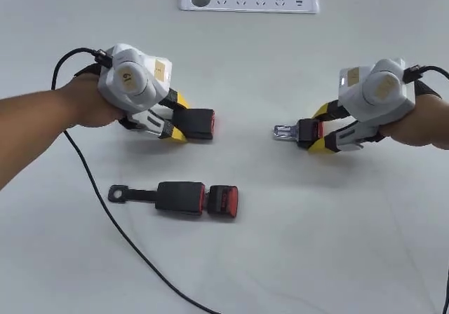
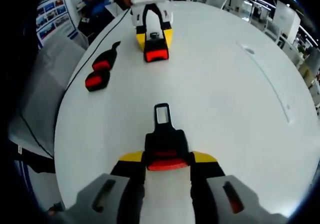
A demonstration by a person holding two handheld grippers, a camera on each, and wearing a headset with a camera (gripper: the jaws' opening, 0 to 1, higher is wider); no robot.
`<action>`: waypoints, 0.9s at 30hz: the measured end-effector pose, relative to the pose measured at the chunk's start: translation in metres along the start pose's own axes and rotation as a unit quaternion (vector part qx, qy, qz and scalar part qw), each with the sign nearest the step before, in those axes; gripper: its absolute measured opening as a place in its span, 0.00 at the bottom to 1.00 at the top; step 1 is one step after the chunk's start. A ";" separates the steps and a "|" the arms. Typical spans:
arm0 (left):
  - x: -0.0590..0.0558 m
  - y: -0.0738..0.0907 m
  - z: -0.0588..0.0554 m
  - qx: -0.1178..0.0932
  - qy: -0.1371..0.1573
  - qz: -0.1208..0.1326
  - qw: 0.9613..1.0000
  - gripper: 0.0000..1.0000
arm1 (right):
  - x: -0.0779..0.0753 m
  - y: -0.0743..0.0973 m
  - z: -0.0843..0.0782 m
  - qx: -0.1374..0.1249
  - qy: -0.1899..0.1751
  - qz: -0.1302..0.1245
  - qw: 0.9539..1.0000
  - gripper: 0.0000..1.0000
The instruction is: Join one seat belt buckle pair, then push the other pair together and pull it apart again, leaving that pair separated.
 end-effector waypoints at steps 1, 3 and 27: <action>0.000 0.000 0.000 0.003 0.000 -0.001 1.000 0.33 | 0.000 0.000 0.002 0.011 0.008 0.001 1.000 0.34; 0.000 0.000 0.000 0.004 0.000 -0.001 1.000 0.33 | 0.000 -0.001 0.004 0.025 0.015 0.004 1.000 0.34; -0.001 -0.002 0.001 0.012 0.004 -0.001 1.000 0.33 | 0.003 -0.019 0.042 0.062 0.039 0.000 0.997 0.34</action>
Point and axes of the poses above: the centre of the closed fingertips' face, and the gripper's own axes: y roughly backward along the fingers, x roughly to its left, z roughly out of its top, the point moved 8 cm from there along y, roughly backward along the fingers, and after that the axes turned 9 degrees about -z, right-handed, at the moved point
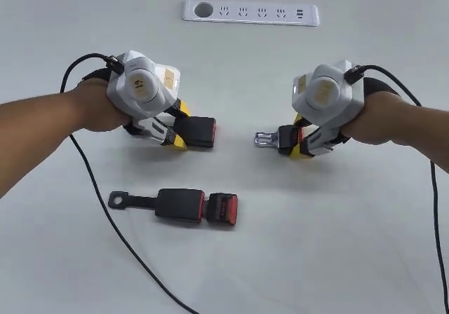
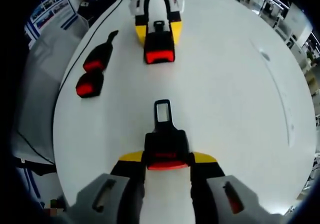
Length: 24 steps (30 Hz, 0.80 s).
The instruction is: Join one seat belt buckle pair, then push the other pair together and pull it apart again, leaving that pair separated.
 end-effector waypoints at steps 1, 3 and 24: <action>0.000 0.000 0.000 -0.001 0.000 0.000 1.000 0.33 | 0.000 -0.001 0.002 -0.001 -0.004 -0.001 1.000 0.34; 0.000 0.000 0.000 -0.003 0.001 0.001 1.000 0.33 | 0.001 -0.003 0.007 -0.006 -0.004 -0.001 1.000 0.34; 0.001 0.000 0.003 0.012 0.004 0.000 1.000 0.33 | 0.009 -0.014 0.051 -0.040 0.000 -0.001 0.999 0.35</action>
Point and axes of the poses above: the centre of the closed fingertips' face, and the gripper's own axes: y roughly backward along the fingers, x roughly to its left, z roughly out of its top, the point moved 8 cm from there along y, roughly backward along the fingers, and after that the axes turned 9 degrees about -z, right-handed, at the moved point
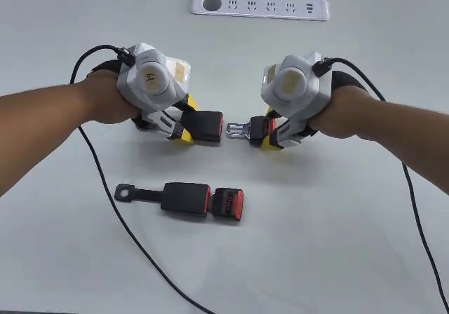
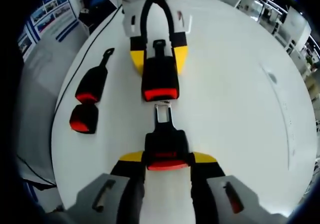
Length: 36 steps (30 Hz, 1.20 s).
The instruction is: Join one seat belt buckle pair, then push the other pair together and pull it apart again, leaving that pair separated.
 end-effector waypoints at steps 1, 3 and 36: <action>0.000 0.000 0.001 0.003 -0.001 0.000 1.000 0.33 | 0.001 -0.001 0.002 -0.002 -0.002 0.000 1.000 0.35; 0.002 -0.001 0.000 0.005 0.000 0.000 1.000 0.33 | 0.002 -0.002 0.007 -0.005 0.000 0.000 1.000 0.35; -0.003 -0.001 0.005 0.009 0.002 0.001 1.000 0.31 | -0.002 -0.021 0.035 -0.019 -0.030 -0.019 0.999 0.30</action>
Point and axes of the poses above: the centre of the closed fingertips' face, and the gripper's own axes: y roughly backward along the fingers, x roughly to its left, z roughly out of its top, the point moved 8 cm from there along y, roughly backward along the fingers, and after that the axes turned 9 degrees about -z, right-handed, at the moved point
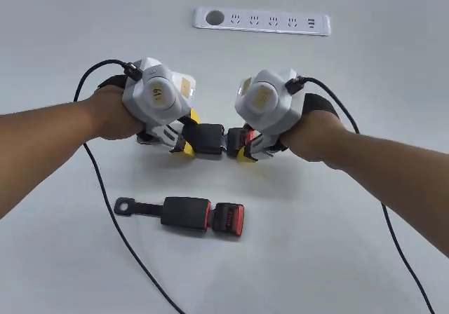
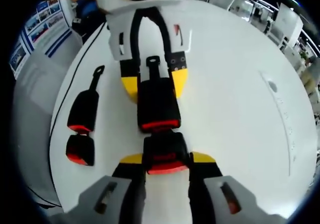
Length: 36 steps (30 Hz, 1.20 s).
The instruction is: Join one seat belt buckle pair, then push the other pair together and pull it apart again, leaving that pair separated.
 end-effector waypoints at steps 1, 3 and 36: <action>0.000 0.000 0.001 0.004 -0.001 -0.001 1.000 0.31 | -0.001 0.000 -0.001 0.000 -0.001 0.001 1.000 0.30; 0.000 0.000 0.002 0.008 -0.002 -0.001 1.000 0.31 | -0.002 0.000 -0.002 -0.003 -0.001 0.003 1.000 0.30; 0.014 -0.005 -0.012 0.004 -0.007 -0.004 1.000 0.33 | 0.004 0.007 -0.013 -0.040 0.015 -0.004 0.999 0.34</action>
Point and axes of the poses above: the centre of the closed fingertips' face, and the gripper's own axes: y roughly backward along the fingers, x roughly to its left, z roughly out of its top, the point moved 8 cm from there along y, roughly backward along the fingers, and after that the axes turned 9 degrees about -z, right-handed, at the moved point
